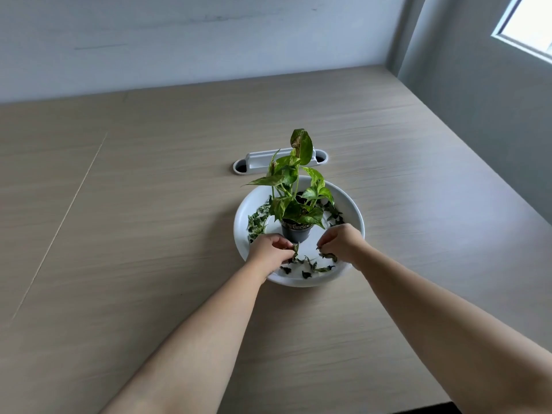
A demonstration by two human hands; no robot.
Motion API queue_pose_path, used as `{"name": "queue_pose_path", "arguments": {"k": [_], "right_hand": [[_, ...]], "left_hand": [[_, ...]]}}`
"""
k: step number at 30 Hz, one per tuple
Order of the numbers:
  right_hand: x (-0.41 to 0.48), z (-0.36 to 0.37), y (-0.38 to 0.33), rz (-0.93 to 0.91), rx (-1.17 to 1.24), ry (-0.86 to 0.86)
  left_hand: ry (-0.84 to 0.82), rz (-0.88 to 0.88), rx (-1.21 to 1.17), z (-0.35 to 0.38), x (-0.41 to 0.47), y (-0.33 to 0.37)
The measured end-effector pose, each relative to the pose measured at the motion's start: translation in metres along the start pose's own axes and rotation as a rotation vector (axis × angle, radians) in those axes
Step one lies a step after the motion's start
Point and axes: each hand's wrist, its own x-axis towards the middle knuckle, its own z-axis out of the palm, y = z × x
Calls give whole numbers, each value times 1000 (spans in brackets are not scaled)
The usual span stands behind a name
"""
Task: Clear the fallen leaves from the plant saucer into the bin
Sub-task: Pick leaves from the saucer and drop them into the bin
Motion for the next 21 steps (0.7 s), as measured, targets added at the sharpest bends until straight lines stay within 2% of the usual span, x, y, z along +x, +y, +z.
{"name": "queue_pose_path", "arguments": {"k": [5, 13, 18, 21], "right_hand": [[-10, -16, 0, 29, 201, 49], [-46, -94, 43, 9, 355, 154], [-118, -198, 139, 41, 445, 254], [-176, -263, 224, 117, 480, 374]], "left_hand": [[-10, -38, -179, 6, -7, 6], [-158, -15, -376, 68, -33, 57], [-309, 65, -397, 183, -74, 127], [-468, 117, -362, 282, -116, 172]]}}
